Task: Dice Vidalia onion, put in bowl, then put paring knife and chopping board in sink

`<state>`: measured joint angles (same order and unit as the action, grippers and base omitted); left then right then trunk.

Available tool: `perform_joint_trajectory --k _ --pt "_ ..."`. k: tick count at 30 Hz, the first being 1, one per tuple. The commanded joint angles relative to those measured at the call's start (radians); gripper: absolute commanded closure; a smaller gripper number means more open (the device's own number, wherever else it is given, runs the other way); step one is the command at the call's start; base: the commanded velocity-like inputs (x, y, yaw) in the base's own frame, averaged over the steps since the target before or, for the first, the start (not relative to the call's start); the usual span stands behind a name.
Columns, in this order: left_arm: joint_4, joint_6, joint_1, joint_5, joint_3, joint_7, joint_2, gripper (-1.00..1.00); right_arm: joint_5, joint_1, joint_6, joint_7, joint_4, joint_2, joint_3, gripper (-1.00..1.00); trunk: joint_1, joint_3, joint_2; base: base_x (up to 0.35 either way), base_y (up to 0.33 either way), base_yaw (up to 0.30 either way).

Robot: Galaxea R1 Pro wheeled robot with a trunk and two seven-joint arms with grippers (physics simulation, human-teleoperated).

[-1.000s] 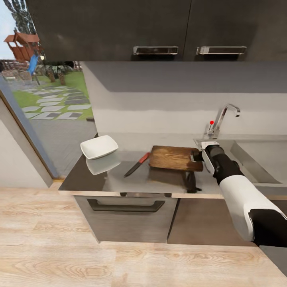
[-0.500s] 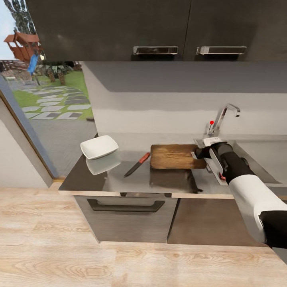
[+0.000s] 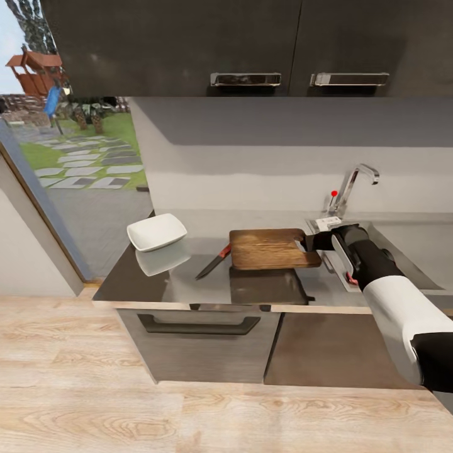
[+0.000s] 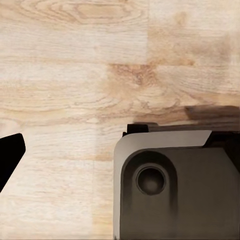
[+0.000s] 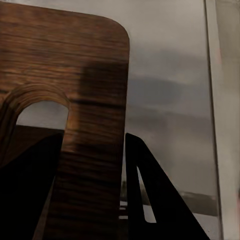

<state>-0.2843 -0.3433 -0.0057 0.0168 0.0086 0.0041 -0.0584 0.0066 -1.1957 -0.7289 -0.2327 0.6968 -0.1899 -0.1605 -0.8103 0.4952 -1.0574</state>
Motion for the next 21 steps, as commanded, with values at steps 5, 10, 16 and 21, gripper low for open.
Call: perform_joint_trajectory --k 5,10,16,21 --pt "0.014 -0.003 0.0 0.002 0.001 0.0 0.0 -1.0 0.001 -0.001 -0.004 -0.005 0.001 -0.002 -0.006 1.0 0.0 0.001 -0.001 0.008 0.0 0.0" --pt "0.018 -0.003 0.0 0.003 0.001 0.001 -0.001 -1.0 0.001 0.0 -0.004 -0.005 0.001 -0.006 -0.006 1.0 0.0 0.001 -0.001 0.099 0.0 0.0" --pt "0.028 -0.005 0.0 0.004 0.001 0.001 0.001 -1.0 0.001 0.0 -0.003 -0.005 0.0 -0.027 -0.007 1.0 0.0 0.001 -0.001 0.136 0.0 0.0" --pt "0.032 -0.005 0.0 0.005 0.001 0.001 0.002 -1.0 0.0 0.0 -0.003 -0.006 -0.003 -0.039 -0.007 1.0 0.0 0.001 -0.001 0.016 0.0 0.0"
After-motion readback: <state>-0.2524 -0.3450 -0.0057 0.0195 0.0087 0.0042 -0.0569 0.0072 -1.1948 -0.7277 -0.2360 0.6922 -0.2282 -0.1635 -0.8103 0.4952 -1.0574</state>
